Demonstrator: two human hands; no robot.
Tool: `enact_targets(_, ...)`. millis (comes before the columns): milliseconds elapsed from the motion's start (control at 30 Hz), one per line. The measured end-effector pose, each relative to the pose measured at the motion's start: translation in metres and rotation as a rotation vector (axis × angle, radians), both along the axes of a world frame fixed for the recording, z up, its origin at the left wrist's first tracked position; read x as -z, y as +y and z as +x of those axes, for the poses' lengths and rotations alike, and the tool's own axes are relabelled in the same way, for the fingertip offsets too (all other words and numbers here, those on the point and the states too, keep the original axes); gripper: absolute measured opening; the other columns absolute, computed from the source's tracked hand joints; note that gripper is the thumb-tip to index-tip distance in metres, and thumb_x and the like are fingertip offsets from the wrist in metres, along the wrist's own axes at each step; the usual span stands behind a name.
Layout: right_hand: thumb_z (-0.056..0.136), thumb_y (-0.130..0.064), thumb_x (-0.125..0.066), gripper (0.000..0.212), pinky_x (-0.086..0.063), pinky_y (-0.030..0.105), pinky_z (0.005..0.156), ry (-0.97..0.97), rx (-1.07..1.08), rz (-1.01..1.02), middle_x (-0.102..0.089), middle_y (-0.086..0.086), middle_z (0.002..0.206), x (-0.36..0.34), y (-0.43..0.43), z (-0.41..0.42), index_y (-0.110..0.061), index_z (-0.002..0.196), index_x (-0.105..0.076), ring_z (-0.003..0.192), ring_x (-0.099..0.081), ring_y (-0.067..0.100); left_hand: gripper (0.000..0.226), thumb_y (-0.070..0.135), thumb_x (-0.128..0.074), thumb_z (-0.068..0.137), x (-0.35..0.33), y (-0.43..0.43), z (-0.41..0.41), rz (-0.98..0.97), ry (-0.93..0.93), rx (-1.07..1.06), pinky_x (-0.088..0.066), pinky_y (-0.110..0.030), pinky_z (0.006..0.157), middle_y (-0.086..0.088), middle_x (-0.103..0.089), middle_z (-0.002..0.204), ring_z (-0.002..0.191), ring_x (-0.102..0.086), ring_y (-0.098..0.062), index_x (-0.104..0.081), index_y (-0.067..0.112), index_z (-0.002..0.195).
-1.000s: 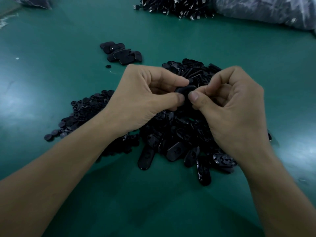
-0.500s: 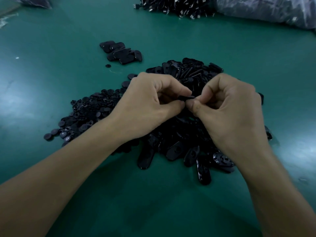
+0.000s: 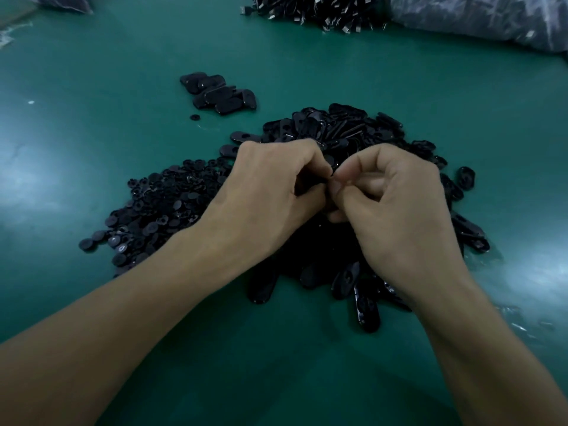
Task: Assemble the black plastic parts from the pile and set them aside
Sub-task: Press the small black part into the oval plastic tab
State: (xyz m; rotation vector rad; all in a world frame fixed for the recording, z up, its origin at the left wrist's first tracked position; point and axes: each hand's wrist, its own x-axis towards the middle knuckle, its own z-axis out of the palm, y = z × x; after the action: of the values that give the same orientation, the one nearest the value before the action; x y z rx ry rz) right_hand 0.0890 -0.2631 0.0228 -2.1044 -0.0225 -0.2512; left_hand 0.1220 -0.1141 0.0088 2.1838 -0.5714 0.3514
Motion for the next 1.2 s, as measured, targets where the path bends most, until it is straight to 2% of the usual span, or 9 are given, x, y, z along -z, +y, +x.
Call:
enact_targets(133,0.093,-0.013,-0.066,0.021,-0.060,0.046,0.058,0.005,-0.043,0.007,-0.074,-0.013,0.075,-0.001,-0.001,0.000,-0.033,0.089,-0.060,0.060,-0.070,0.015,0.011,0.011,-0.076,0.083,0.001,0.002,0.003,0.008,0.000,-0.008,-0.047,-0.009,0.063,0.017,-0.066,0.077,0.075,-0.063,0.001,-0.074,0.014,0.093)
enact_targets(333,0.087,-0.010,-0.072,0.021,-0.055,0.015,0.061,-0.132,0.008,-0.070,-0.072,-0.016,0.071,0.005,0.003,0.000,-0.030,0.092,-0.069,0.070,-0.069,-0.002,0.018,0.007,-0.074,0.081,0.002,0.004,0.006,-0.084,0.100,-0.002,-0.047,-0.008,0.062,0.018,-0.069,0.076,0.070,-0.064,0.007,-0.072,0.023,0.090)
enact_targets(400,0.084,-0.011,-0.075,0.020,-0.051,0.008,0.064,-0.186,0.028,-0.079,-0.070,-0.017,0.073,0.005,0.001,0.001,-0.030,0.090,-0.070,0.073,-0.068,-0.006,0.019,0.006,-0.075,0.082,0.000,0.004,0.009,-0.177,0.170,0.021,-0.053,-0.015,0.064,0.012,-0.073,0.076,0.069,-0.068,0.002,-0.071,0.024,0.086)
enact_targets(467,0.084,-0.014,-0.076,0.019,-0.049,0.008,0.069,-0.224,0.021,-0.122,-0.069,-0.018,0.082,0.004,-0.004,0.003,-0.030,0.094,-0.070,0.078,-0.066,-0.005,0.018,0.003,-0.075,0.084,-0.002,0.005,0.011,-0.305,0.289,0.061,-0.057,-0.023,0.064,0.001,-0.075,0.076,0.067,-0.070,-0.007,-0.071,0.020,0.086)
enact_targets(567,0.088,-0.026,-0.076,0.020,-0.047,0.010,0.079,-0.204,-0.018,-0.197,-0.067,-0.018,0.096,0.005,-0.014,0.007,-0.033,0.106,-0.071,0.090,-0.062,-0.004,0.018,-0.004,-0.071,0.086,-0.006,0.009,0.014,-0.478,0.446,0.128,-0.056,-0.020,0.059,-0.006,-0.074,0.071,0.061,-0.066,-0.011,-0.070,0.014,0.086)
enact_targets(733,0.091,-0.010,-0.071,0.016,-0.050,0.010,0.063,-0.018,-0.189,0.188,-0.077,-0.008,0.082,-0.001,-0.023,0.011,-0.024,0.099,-0.074,0.072,-0.070,0.003,0.015,0.000,-0.073,0.084,-0.007,0.013,0.017,-0.588,0.583,0.222,-0.055,-0.020,0.060,-0.007,-0.073,0.074,0.063,-0.067,-0.011,-0.072,0.014,0.087)
enact_targets(867,0.087,-0.013,-0.076,0.010,-0.048,0.010,0.056,-0.054,-0.167,0.231,-0.076,-0.006,0.075,-0.002,-0.023,0.010,-0.022,0.090,-0.074,0.063,-0.069,0.004,0.016,0.018,-0.078,0.072,-0.008,0.015,0.017,-0.597,0.600,0.298,-0.056,-0.019,0.063,-0.006,-0.075,0.078,0.067,-0.070,-0.011,-0.074,0.019,0.088)
enact_targets(1033,0.086,-0.011,-0.077,0.007,-0.048,0.010,0.055,-0.044,-0.172,0.255,-0.075,-0.001,0.073,-0.003,-0.024,0.010,-0.017,0.086,-0.074,0.059,-0.068,0.005,0.018,0.020,-0.077,0.073,-0.008,0.016,0.017,-0.574,0.603,0.319,-0.056,-0.019,0.064,-0.008,-0.075,0.081,0.067,-0.070,-0.011,-0.075,0.019,0.090)
enact_targets(1200,0.085,-0.011,-0.078,0.012,-0.048,0.011,0.054,-0.063,-0.162,0.209,-0.075,-0.003,0.071,-0.004,-0.024,0.009,-0.022,0.083,-0.073,0.059,-0.069,0.006,0.021,0.019,-0.075,0.073,-0.010,0.015,0.015,-0.525,0.585,0.305,-0.056,-0.019,0.066,-0.009,-0.076,0.081,0.069,-0.071,-0.011,-0.073,0.015,0.094)
